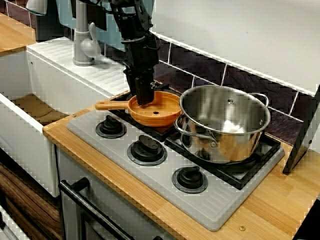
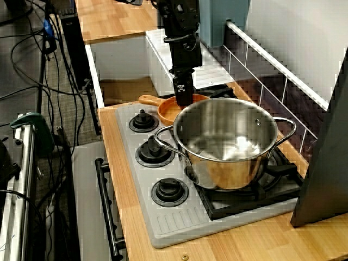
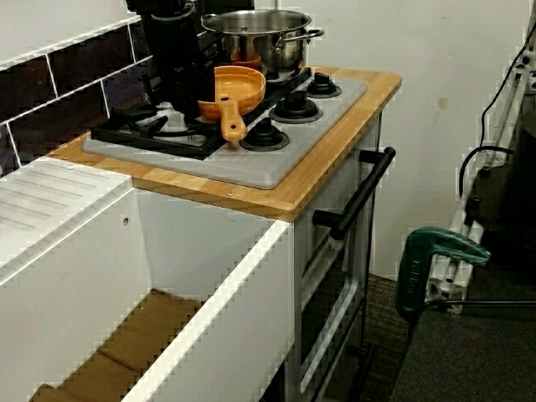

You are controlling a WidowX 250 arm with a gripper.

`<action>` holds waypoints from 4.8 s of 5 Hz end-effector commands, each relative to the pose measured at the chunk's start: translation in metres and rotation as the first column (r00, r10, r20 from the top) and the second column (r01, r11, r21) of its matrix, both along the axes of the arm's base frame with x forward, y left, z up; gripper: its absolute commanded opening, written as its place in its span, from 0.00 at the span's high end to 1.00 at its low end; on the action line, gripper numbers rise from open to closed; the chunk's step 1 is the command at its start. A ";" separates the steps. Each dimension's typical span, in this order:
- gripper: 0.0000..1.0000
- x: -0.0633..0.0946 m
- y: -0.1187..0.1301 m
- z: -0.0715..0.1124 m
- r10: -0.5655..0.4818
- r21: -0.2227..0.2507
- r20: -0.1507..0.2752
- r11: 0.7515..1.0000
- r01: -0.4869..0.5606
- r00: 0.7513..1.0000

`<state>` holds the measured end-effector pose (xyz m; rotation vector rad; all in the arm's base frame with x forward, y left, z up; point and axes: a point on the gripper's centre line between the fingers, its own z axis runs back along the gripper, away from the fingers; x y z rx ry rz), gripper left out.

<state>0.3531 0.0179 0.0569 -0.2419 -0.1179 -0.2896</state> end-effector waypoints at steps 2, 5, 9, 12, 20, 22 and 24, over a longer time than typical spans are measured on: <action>1.00 -0.013 0.010 0.036 0.011 -0.030 0.056 1.000 -0.009 0.998; 1.00 -0.013 0.029 0.088 0.031 -0.113 0.083 0.993 -0.021 0.996; 1.00 -0.008 0.017 0.128 0.038 -0.098 0.155 0.995 -0.023 0.987; 1.00 0.002 0.001 0.138 0.097 0.032 0.234 0.994 -0.107 0.967; 1.00 0.007 -0.005 0.129 0.280 0.054 0.273 0.951 -0.306 0.920; 1.00 0.015 0.029 0.102 0.339 0.008 0.184 0.938 -0.346 0.923; 1.00 0.015 0.037 0.081 0.355 0.020 0.164 0.931 -0.363 0.920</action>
